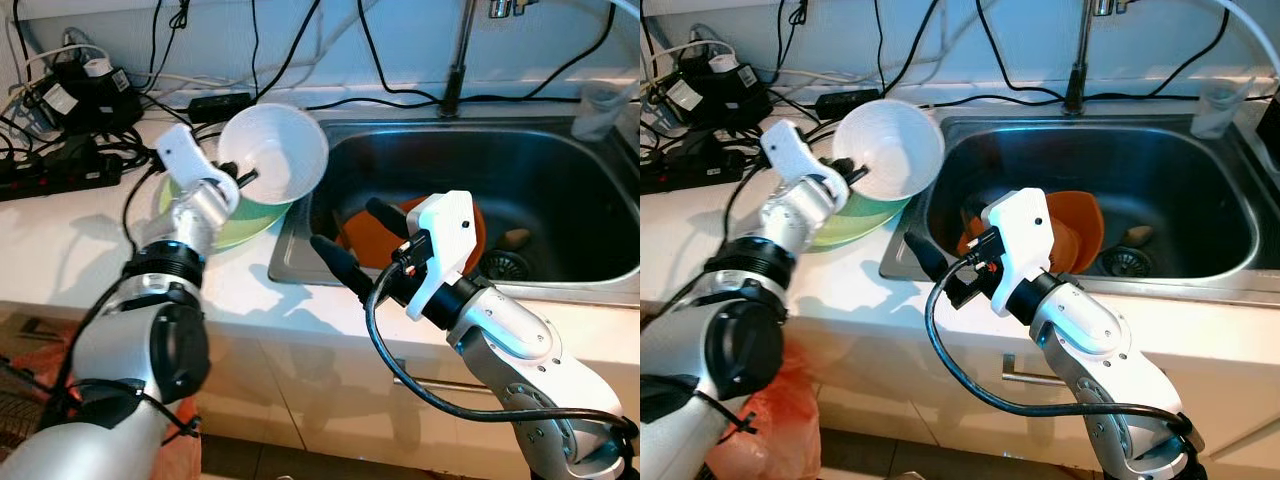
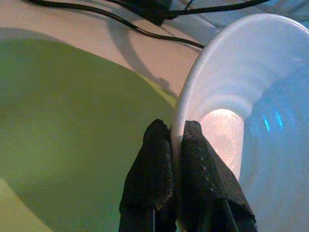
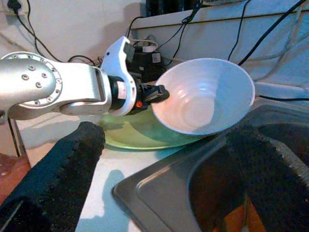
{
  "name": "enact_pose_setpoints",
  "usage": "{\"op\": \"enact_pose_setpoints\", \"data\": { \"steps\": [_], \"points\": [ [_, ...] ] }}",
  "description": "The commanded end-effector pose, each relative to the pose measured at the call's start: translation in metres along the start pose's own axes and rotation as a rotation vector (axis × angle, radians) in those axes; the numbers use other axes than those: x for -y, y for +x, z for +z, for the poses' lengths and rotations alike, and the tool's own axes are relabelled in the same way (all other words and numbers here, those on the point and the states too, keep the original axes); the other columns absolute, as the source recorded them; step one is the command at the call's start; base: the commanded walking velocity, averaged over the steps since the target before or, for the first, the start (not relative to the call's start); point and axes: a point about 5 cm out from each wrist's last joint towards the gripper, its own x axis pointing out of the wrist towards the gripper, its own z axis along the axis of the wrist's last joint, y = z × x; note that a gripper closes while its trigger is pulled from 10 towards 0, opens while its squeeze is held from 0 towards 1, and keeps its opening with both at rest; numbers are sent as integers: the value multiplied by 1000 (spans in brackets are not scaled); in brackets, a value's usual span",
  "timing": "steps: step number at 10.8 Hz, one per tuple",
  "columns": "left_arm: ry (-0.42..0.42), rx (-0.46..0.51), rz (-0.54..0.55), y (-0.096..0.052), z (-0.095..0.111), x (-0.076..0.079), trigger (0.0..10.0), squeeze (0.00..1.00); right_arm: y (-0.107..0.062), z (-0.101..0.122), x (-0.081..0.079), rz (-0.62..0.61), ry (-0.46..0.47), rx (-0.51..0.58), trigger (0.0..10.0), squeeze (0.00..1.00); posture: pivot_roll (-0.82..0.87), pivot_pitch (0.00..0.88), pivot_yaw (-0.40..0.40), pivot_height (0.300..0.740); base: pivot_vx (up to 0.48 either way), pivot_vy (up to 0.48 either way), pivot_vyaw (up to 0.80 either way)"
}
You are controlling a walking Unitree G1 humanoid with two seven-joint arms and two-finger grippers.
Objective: Kitchen organization
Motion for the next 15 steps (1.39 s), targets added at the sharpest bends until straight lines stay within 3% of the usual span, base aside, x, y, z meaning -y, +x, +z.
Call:
{"op": "enact_pose_setpoints", "data": {
  "steps": [1,4,8,10,12,13,14,15],
  "points": [
    [-5,61,-62,0,15,16,0,0,0,5,2,-12,-17,23,10000,0,-184,0,161,740,0,0,0],
    [6,47,-171,-2,2,44,0,0,-5,5,11,-87,-55,11,10000,0,-203,0,169,740,0,0,0],
    [60,-34,-383,-10,-32,93,0,0,-22,1,32,-292,-162,-94,10000,0,-267,0,202,740,0,0,0],
    [97,-66,-428,-13,-46,104,0,0,-31,-4,39,-365,-187,-176,10000,0,-316,0,224,740,0,0,0],
    [153,-177,-435,-18,-84,103,0,0,-43,-14,42,-423,-196,-295,10000,0,-338,0,225,740,0,0,0],
    [169,-197,-439,-19,-93,102,1294,0,-46,-16,43,-441,-196,-317,10000,0,-338,0,225,740,0,0,0],
    [204,-224,-437,-22,-108,99,4980,0,-50,-18,45,-474,-197,-345,10000,0,-346,0,224,740,0,0,0],
    [211,-255,-427,-24,-120,95,10000,0,-52,-17,45,-480,-195,-352,10000,0,-353,0,224,740,0,0,0]
  ]
}}
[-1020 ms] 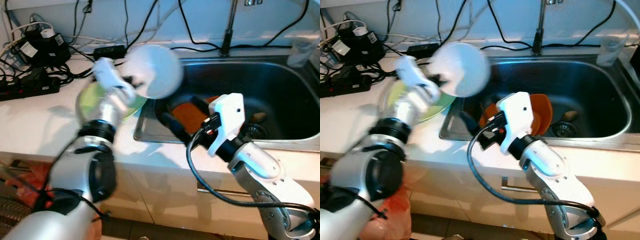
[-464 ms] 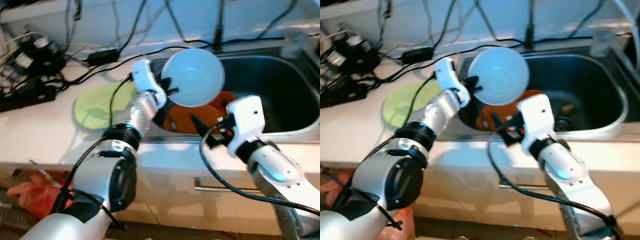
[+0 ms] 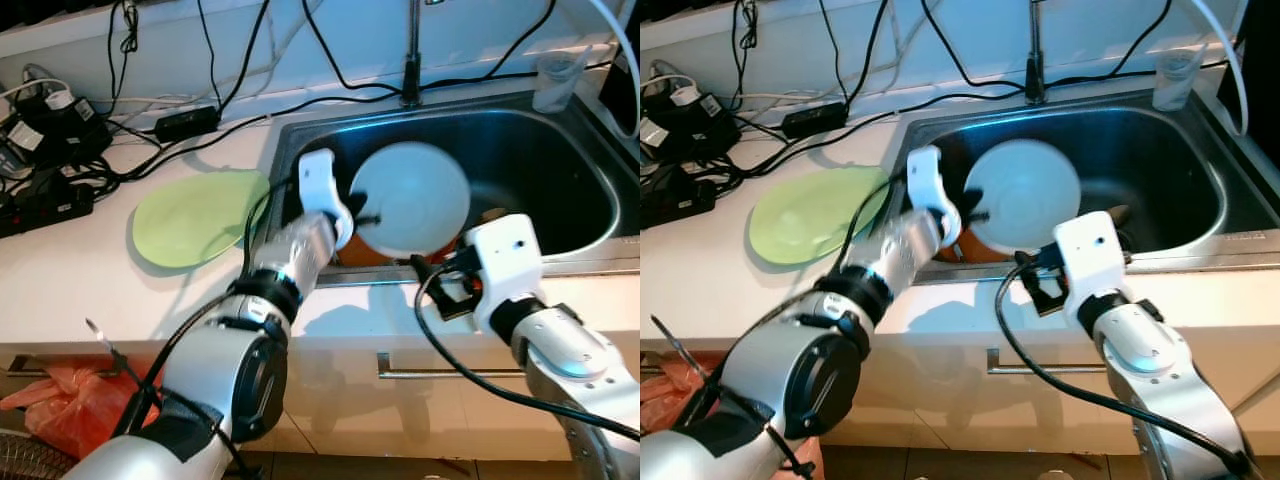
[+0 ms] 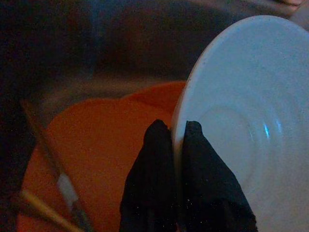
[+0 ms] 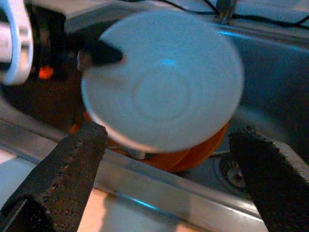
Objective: Kitchen organization
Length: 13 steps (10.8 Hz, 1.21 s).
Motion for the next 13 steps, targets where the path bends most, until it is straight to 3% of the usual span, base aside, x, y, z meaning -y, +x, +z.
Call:
{"op": "enact_pose_setpoints", "data": {
  "steps": [1,4,5,6,11,13],
  "points": [
    [2,-19,-24,1,-12,6,10000,0,-3,1,-2,5,4,-1,10000,0,-360,0,224,740,0,0,0],
    [0,-101,-20,-1,-33,3,10000,0,-4,9,-14,78,63,39,10000,0,-366,0,225,740,0,0,0],
    [14,-121,-36,-1,-38,5,10000,114,-5,10,-19,122,89,46,10000,0,-366,0,225,740,0,0,0],
    [0,-140,-40,-1,-43,6,10000,1000,-7,11,-24,161,92,48,10000,0,-371,0,228,740,0,0,0],
    [-10,-156,-2,-4,-46,-4,10000,1000,-5,11,-26,186,106,45,10000,0,-349,0,221,740,0,0,0],
    [73,-85,30,-3,-29,-8,10000,1000,-4,10,-27,199,109,43,10000,0,-333,0,211,740,0,0,0]
  ]
}}
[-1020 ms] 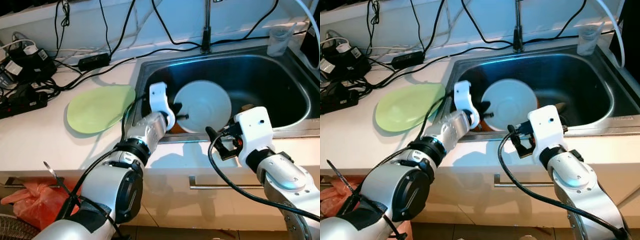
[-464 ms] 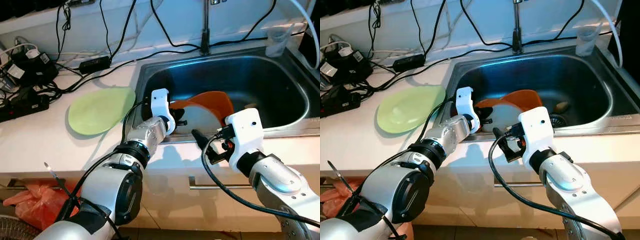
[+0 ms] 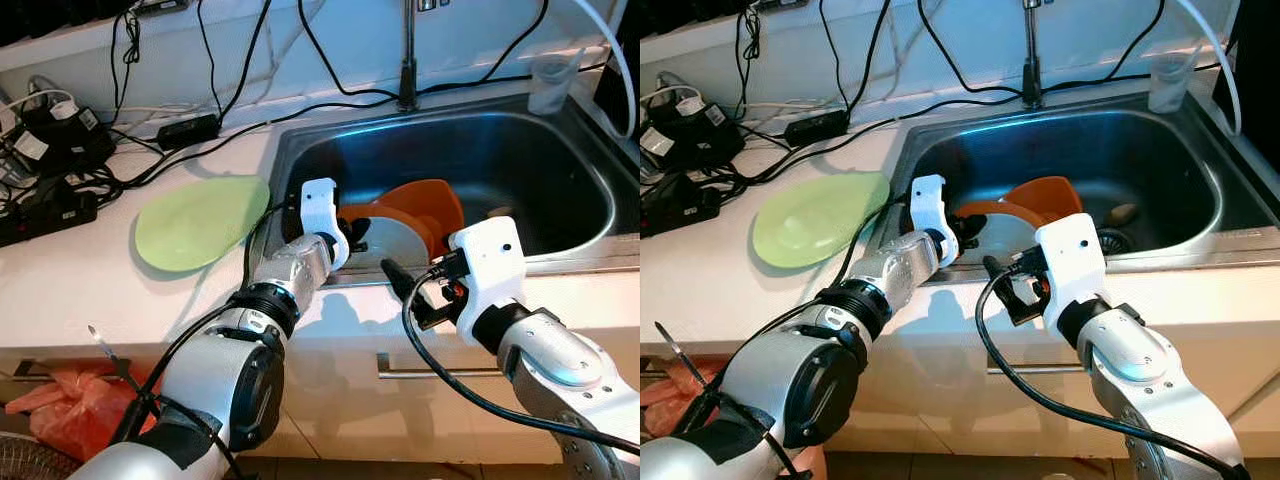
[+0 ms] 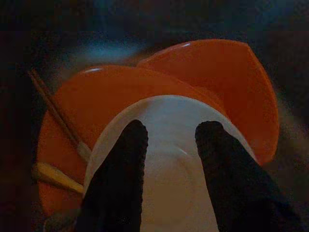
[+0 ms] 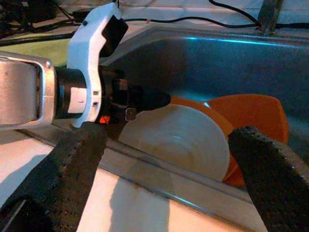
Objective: Kitchen organization
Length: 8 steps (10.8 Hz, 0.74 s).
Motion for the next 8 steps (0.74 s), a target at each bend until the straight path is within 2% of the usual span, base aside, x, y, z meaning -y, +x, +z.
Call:
{"op": "enact_pose_setpoints", "data": {
  "steps": [1,2,3,5,7,8],
  "points": [
    [55,48,34,-1,9,-3,10000,1000,3,1,-4,35,12,3,10000,0,-333,0,211,740,0,0,0],
    [109,105,92,-4,26,-15,10000,1000,4,0,-4,46,14,-2,10000,0,-333,0,211,740,0,0,0],
    [109,113,117,-5,30,-21,10000,1000,5,0,-4,53,15,-1,10000,0,-333,0,211,740,0,0,0],
    [210,164,195,-12,44,-40,10000,1000,10,1,-6,72,17,4,10000,0,-273,0,180,740,0,0,0],
    [278,202,243,-18,53,-51,10000,1000,12,1,-7,88,18,7,10000,0,-239,0,167,740,0,0,0],
    [332,239,292,-25,59,-63,10000,1000,15,1,-8,99,20,13,10000,0,-218,0,157,740,0,0,0]
  ]
}}
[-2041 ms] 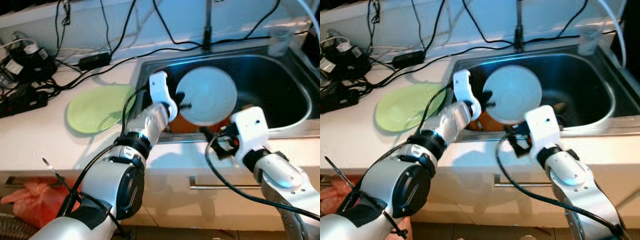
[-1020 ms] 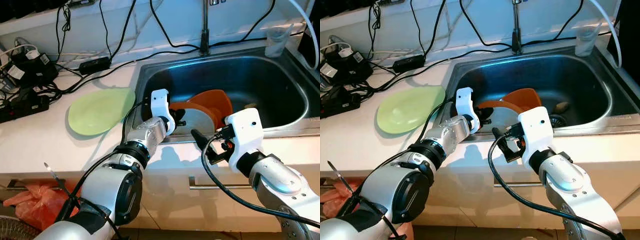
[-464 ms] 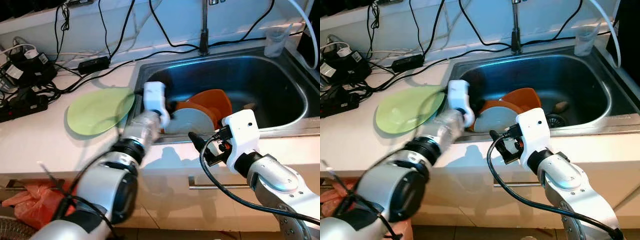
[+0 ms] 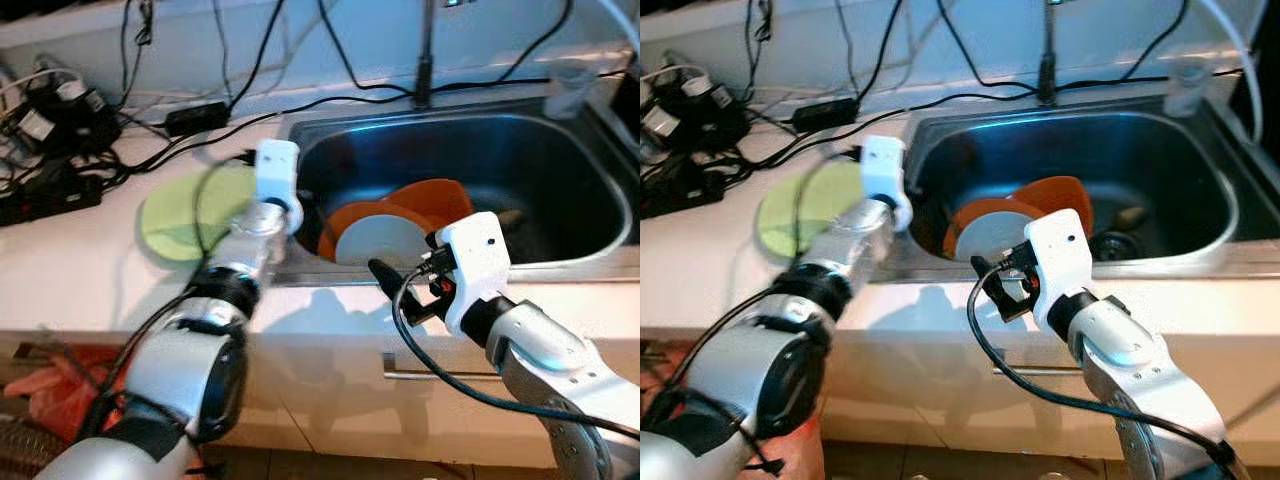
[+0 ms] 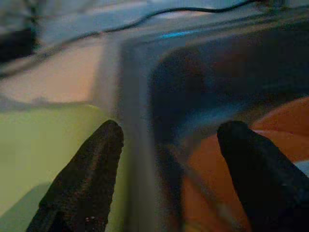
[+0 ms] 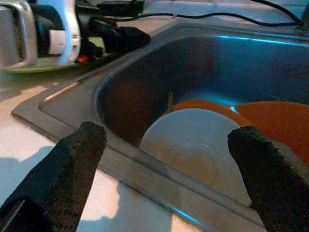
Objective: Kitchen organization
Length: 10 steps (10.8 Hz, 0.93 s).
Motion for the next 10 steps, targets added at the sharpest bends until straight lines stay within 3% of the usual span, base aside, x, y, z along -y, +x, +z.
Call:
{"op": "enact_pose_setpoints", "data": {
  "steps": [1,6,8,9,10],
  "points": [
    [30,8,45,-2,0,-14,10000,1000,3,2,-6,44,5,13,10000,0,-209,0,154,740,0,0,0],
    [150,47,72,-21,-5,-33,10000,1000,9,2,-6,66,6,20,10000,0,-161,0,139,740,0,0,0],
    [176,52,46,-38,-4,-33,10000,976,14,3,-7,87,3,25,10000,0,-129,0,127,740,0,0,0],
    [193,52,35,-44,-6,-33,10000,627,15,3,-8,99,8,28,10000,0,-129,0,127,740,0,0,0],
    [209,49,23,-52,-9,-33,10000,0,16,4,-10,120,41,37,10000,0,-105,0,118,740,0,0,0]
  ]
}}
